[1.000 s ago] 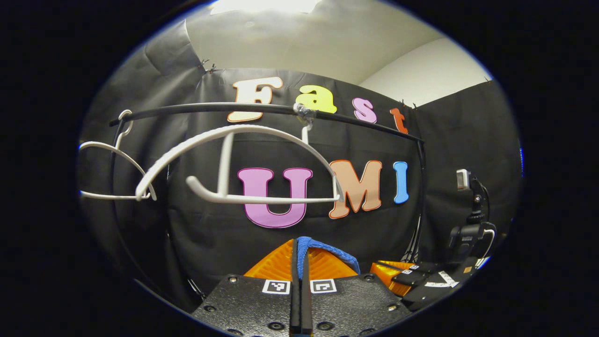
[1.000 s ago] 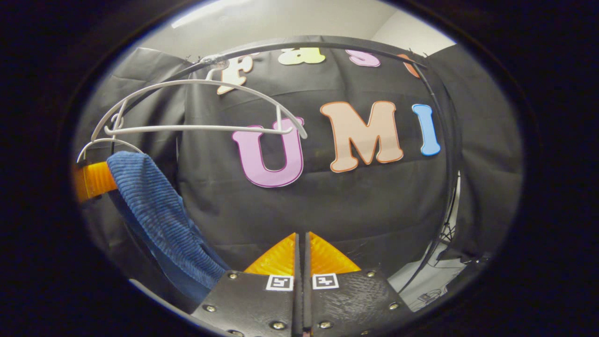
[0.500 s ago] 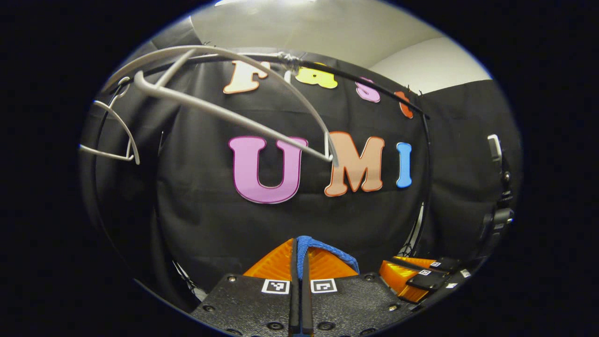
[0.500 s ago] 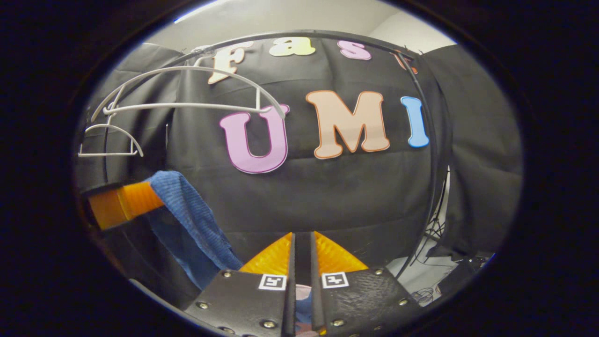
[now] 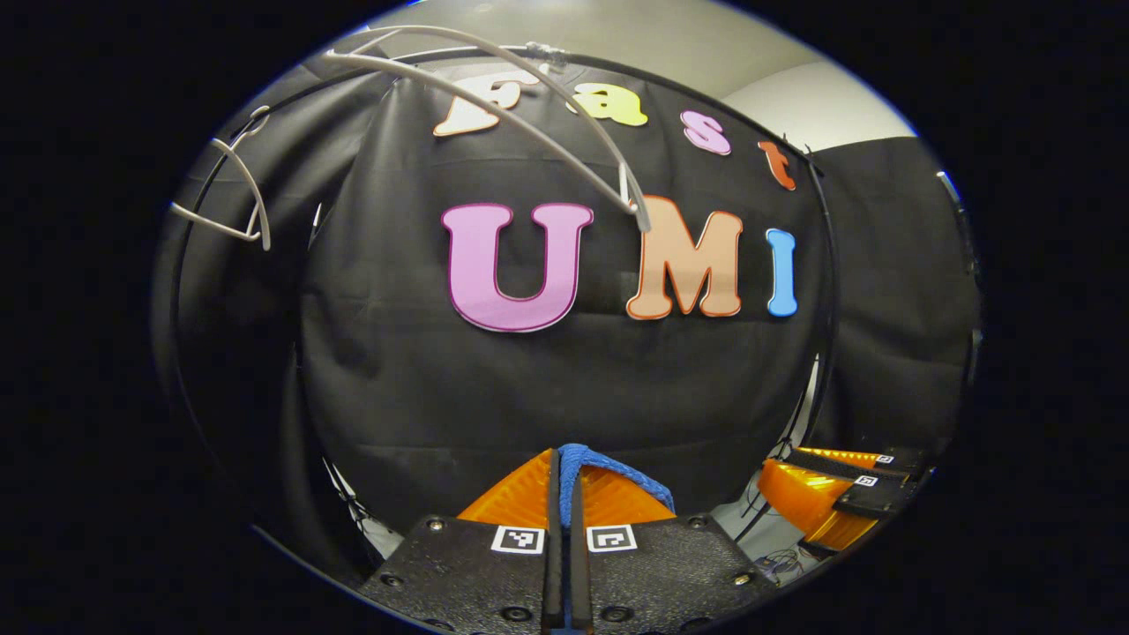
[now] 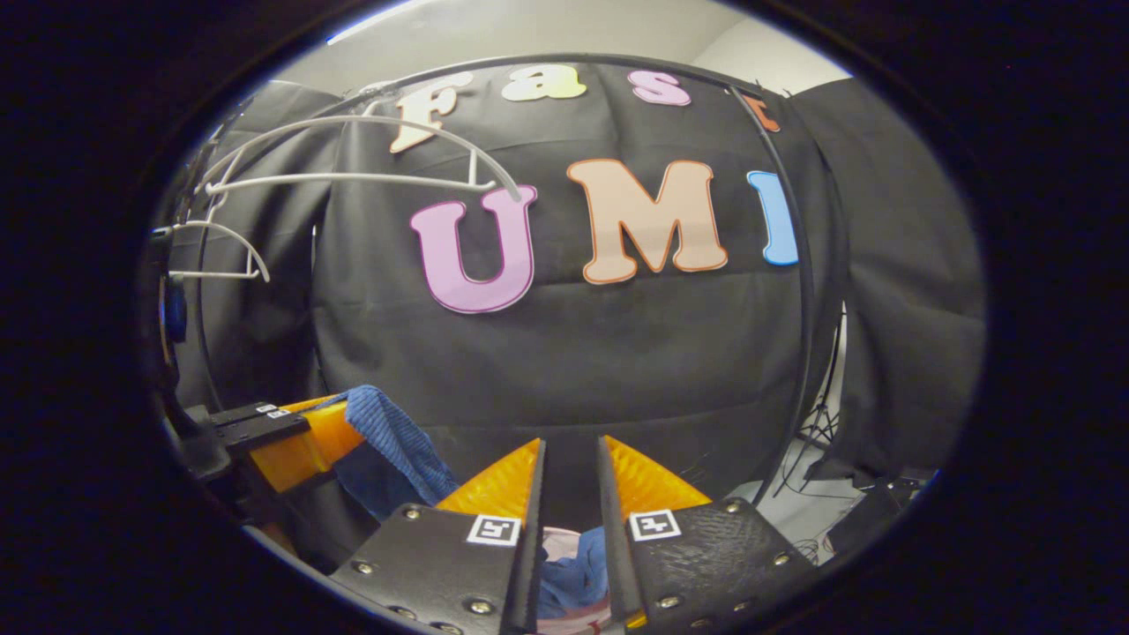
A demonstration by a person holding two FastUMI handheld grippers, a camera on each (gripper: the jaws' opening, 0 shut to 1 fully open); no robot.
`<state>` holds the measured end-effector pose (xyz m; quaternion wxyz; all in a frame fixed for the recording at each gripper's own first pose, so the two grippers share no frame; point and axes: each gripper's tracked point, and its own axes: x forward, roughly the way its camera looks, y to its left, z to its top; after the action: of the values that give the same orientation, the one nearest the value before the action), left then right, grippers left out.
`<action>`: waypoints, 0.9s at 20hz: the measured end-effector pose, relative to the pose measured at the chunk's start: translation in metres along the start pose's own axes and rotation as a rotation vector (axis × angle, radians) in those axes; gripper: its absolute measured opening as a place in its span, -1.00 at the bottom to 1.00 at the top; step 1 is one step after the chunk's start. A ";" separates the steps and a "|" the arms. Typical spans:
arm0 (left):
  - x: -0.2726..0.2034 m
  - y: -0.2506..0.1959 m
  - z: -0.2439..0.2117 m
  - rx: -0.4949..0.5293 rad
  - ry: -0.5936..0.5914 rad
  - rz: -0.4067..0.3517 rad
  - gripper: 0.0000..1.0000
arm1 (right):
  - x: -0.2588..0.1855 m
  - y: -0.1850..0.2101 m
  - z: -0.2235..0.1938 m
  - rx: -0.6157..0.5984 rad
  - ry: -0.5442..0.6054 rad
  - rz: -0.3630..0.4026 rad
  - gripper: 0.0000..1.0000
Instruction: Grasp the clothes on the hanger with both hands and then place them into the laundry hamper below.
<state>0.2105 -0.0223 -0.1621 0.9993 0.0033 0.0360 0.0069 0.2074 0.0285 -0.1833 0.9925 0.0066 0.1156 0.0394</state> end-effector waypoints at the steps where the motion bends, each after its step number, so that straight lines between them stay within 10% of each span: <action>1: 0.004 0.002 -0.013 0.003 0.018 0.010 -0.94 | 0.003 -0.002 -0.010 -0.002 0.014 0.003 -0.38; 6: 0.014 -0.002 -0.075 -0.007 0.135 0.011 -0.87 | 0.008 -0.010 -0.048 -0.017 0.062 0.004 -0.40; 11: 0.017 -0.008 -0.133 0.025 0.237 0.000 -0.82 | 0.010 -0.010 -0.082 -0.021 0.098 0.008 -0.01; 15: 0.007 -0.009 -0.204 0.041 0.387 -0.021 -0.80 | 0.008 -0.018 -0.112 -0.023 0.145 -0.015 0.75; 18: -0.001 -0.012 -0.251 0.049 0.505 -0.055 -0.41 | 0.004 -0.025 -0.123 0.009 0.164 -0.034 0.99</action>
<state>0.1912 -0.0327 -0.4120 0.9581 0.0249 0.2847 -0.0205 0.1849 0.0046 -0.3043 0.9801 0.0057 0.1970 0.0226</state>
